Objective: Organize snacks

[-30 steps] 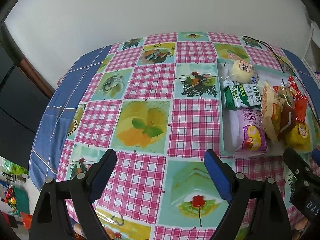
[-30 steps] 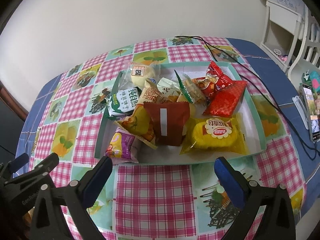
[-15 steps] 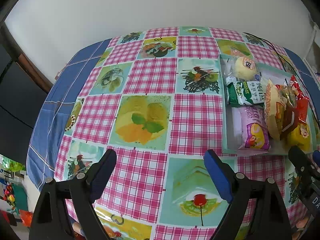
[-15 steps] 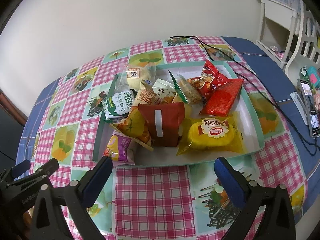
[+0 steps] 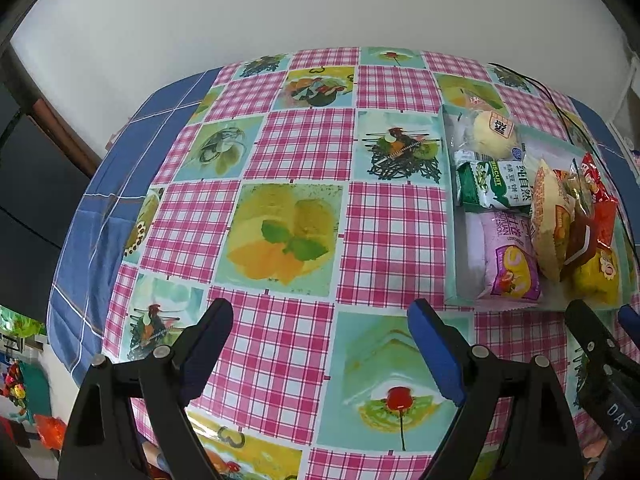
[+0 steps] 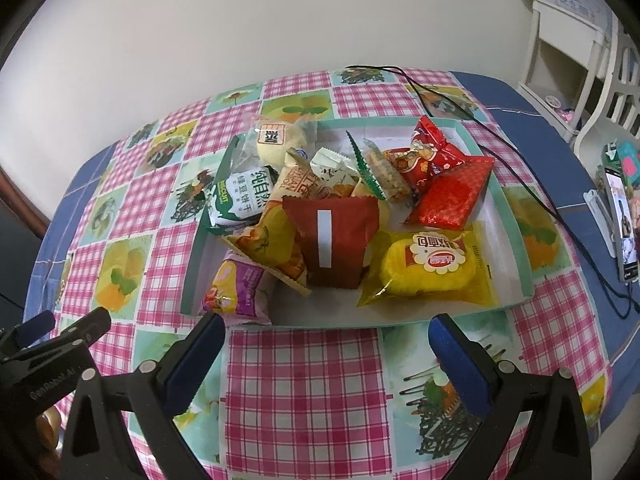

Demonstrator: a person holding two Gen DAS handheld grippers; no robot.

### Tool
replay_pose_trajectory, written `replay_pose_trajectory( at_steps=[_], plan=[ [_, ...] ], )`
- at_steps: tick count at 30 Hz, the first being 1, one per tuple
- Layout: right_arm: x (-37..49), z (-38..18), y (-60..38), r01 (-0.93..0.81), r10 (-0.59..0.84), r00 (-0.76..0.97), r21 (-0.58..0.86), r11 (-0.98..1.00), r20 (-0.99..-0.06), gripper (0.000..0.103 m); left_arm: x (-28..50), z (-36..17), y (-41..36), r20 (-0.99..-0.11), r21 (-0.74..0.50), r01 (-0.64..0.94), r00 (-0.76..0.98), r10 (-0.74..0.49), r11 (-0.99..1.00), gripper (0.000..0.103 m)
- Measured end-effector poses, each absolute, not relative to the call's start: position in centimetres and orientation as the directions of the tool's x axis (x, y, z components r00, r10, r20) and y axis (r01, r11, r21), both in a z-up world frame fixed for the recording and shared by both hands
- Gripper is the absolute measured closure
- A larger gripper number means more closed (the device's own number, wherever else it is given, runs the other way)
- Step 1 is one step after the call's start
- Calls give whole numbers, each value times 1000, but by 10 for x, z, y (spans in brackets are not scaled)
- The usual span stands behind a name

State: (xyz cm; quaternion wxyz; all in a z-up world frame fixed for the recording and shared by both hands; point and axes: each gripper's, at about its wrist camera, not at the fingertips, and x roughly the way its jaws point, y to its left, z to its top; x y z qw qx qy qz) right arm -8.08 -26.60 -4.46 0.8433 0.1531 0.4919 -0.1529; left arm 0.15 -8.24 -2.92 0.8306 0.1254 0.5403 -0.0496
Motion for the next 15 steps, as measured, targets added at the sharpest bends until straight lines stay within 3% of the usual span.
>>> replay_pose_trajectory(
  at_steps=[15],
  plan=[
    [-78, -47, -262, 395, -108, 459, 94, 914, -882, 0, 4, -32, -78, -916, 149, 199, 397, 59, 969, 13]
  ],
)
